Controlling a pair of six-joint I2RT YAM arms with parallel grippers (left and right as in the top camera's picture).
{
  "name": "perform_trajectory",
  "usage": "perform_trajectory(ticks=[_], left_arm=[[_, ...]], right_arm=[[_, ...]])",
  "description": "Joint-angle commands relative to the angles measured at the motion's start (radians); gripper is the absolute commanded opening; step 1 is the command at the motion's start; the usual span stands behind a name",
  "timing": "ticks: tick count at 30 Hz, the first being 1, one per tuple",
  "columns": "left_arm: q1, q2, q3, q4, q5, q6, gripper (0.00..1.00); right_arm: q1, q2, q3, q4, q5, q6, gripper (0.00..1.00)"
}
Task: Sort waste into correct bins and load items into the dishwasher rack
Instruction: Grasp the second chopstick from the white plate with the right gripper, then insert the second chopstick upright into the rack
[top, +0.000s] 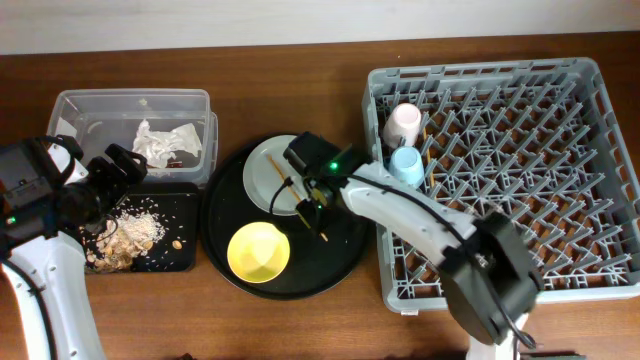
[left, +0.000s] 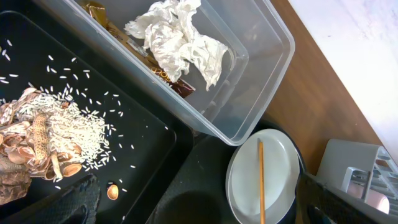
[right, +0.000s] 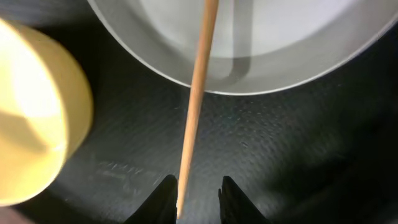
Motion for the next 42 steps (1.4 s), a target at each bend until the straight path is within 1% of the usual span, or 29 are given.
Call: perform_trajectory(ticks=[1,3,12,16,20,22,25,26,28,30,32,34,36,37,42], left_arm=[[0.003,-0.004,0.013,0.002,0.007,0.009,0.99],[0.003,-0.004,0.013,0.002,0.007,0.009,0.99],[0.003,-0.004,0.013,0.002,0.007,0.009,0.99],[0.003,-0.004,0.013,0.002,0.007,0.010,0.99],[0.003,-0.004,0.013,0.002,0.007,0.009,0.99],[0.003,-0.004,0.013,0.002,0.007,0.009,0.99],[0.003,-0.004,0.013,0.002,0.007,0.009,0.99],[0.003,-0.004,0.013,0.002,0.007,0.009,0.99],[0.003,-0.004,0.013,0.002,0.007,0.010,0.99],[0.003,-0.004,0.013,0.002,0.007,0.010,0.99],[0.003,-0.004,0.013,0.002,0.007,0.010,0.99],[0.003,-0.004,0.013,0.002,0.007,0.009,0.99],[0.003,-0.004,0.013,0.002,0.007,0.009,0.99],[0.003,-0.004,0.013,0.002,0.007,0.010,0.99],[0.003,-0.004,0.013,0.002,0.007,0.009,0.99]], right_arm=[[0.005,0.058,-0.006,0.012,-0.010,0.014,0.25],[0.006,0.066,-0.007,0.030,-0.038,0.014,0.25],[0.031,0.099,-0.013,0.045,-0.037,0.014,0.24],[0.030,0.109,-0.017,0.048,-0.037,0.013,0.19],[0.030,0.107,-0.014,0.043,-0.042,0.014,0.04],[0.029,0.078,0.003,0.024,-0.042,0.014,0.04],[0.021,-0.028,0.089,-0.060,-0.041,0.040,0.04],[-0.005,-0.089,0.125,-0.113,-0.041,0.040,0.04],[-0.075,-0.185,0.138,-0.163,-0.035,0.040,0.04],[-0.229,-0.289,0.138,-0.262,0.021,0.039,0.04],[-0.378,-0.317,0.138,-0.349,0.073,0.035,0.04],[-0.465,-0.315,0.127,-0.386,0.072,0.029,0.04],[-0.578,-0.312,0.047,-0.367,0.084,0.010,0.05],[-0.623,-0.311,-0.010,-0.317,0.083,0.010,0.05],[-0.697,-0.309,-0.113,-0.200,0.072,0.010,0.05]])
